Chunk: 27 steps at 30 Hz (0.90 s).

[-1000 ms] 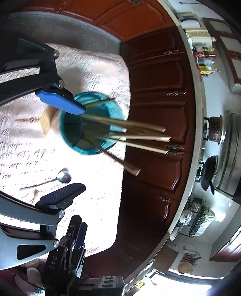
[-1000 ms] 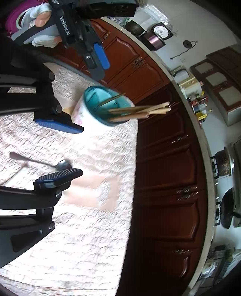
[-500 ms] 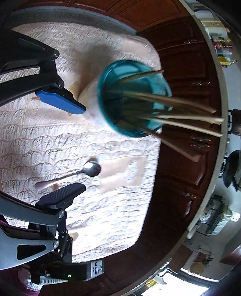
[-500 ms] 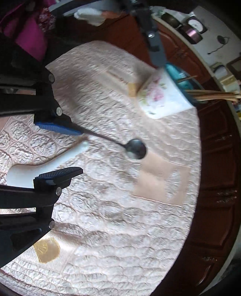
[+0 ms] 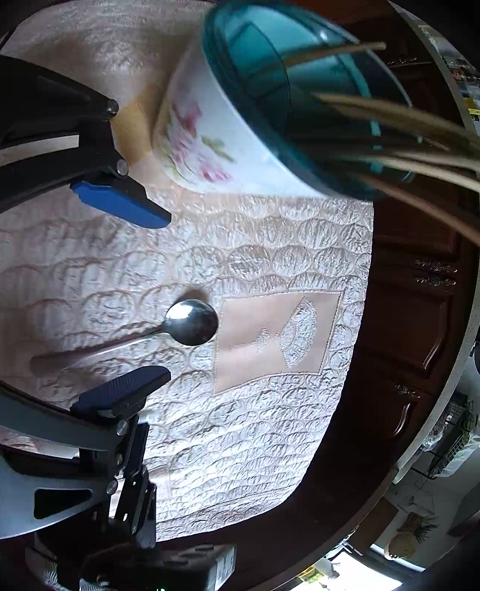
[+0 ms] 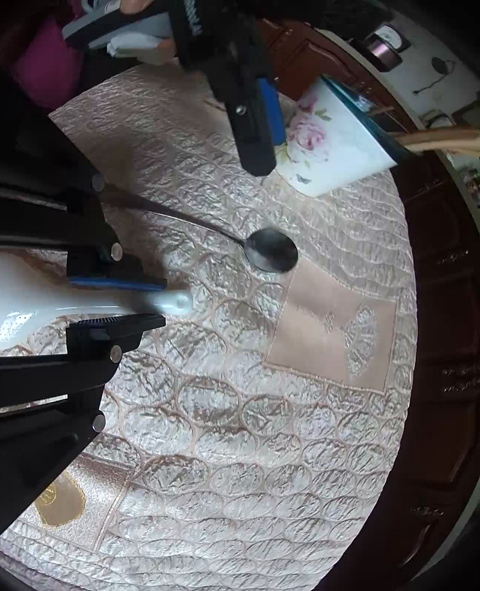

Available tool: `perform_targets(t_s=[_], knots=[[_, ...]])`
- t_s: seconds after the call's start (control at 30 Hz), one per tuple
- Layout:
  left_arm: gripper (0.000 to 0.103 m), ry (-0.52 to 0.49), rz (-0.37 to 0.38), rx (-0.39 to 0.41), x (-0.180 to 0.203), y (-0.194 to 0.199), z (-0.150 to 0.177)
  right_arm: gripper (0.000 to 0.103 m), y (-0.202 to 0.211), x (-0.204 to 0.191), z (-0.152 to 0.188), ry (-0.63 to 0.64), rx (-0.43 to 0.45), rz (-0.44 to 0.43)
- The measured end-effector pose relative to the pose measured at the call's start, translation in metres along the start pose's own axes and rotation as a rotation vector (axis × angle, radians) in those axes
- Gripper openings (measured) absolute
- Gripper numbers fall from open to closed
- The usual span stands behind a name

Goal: Organize utensils
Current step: 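Move the left gripper to the steel spoon while the right gripper reaches the white ladle, then close the left gripper on the spoon while the right gripper grasps the ladle handle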

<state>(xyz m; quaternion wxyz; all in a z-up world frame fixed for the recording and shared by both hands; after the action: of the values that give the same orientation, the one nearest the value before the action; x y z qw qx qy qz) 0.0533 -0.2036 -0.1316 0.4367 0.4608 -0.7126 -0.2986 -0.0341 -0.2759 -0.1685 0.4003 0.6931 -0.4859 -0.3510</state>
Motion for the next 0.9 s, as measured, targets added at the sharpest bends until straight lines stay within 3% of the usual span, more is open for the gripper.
perform_targets(t_s=[0.13, 0.27, 0.43, 0.53, 0.6, 0.7, 0.9], knots=[[0.067, 0.017, 0.009, 0.001, 0.003, -0.023, -0.011, 0.014, 0.006, 0.015, 0.002, -0.030, 0.009, -0.002], [0.047, -0.011, -0.002, -0.018, 0.008, -0.048, -0.014, 0.014, 0.010, 0.027, 0.005, -0.077, 0.024, -0.037], [0.041, -0.042, 0.007, -0.018, 0.014, -0.063, -0.020, 0.014, 0.014, 0.035, 0.010, -0.093, 0.035, -0.071], [0.032, -0.059, 0.025, -0.041, 0.021, -0.071, -0.023, 0.018, 0.013, 0.039, 0.007, -0.108, 0.045, -0.093], [0.017, -0.086, 0.018, -0.046, 0.027, -0.075, -0.023, 0.018, 0.010, 0.044, 0.005, -0.114, 0.041, -0.101], [0.009, -0.124, 0.010, -0.043, 0.037, -0.077, -0.023, 0.016, 0.006, 0.043, 0.000, -0.107, 0.038, -0.104], [0.003, -0.133, 0.053, -0.051, 0.046, -0.057, -0.014, 0.014, 0.006, 0.030, -0.014, -0.097, 0.065, -0.093]])
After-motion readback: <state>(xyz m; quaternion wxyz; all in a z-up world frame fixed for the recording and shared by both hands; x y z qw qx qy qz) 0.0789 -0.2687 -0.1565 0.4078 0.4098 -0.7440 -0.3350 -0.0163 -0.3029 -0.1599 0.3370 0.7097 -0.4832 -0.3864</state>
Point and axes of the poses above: each gripper's, at about its wrist camera, not at the fingertips, and y roughly against the way its jaws point, x to its right, z to its underside, the point moved 10 cm from there along -y, roughly the way its jaws point, and after that the axes turned 13 degrees about y, right-handed, at the moved point
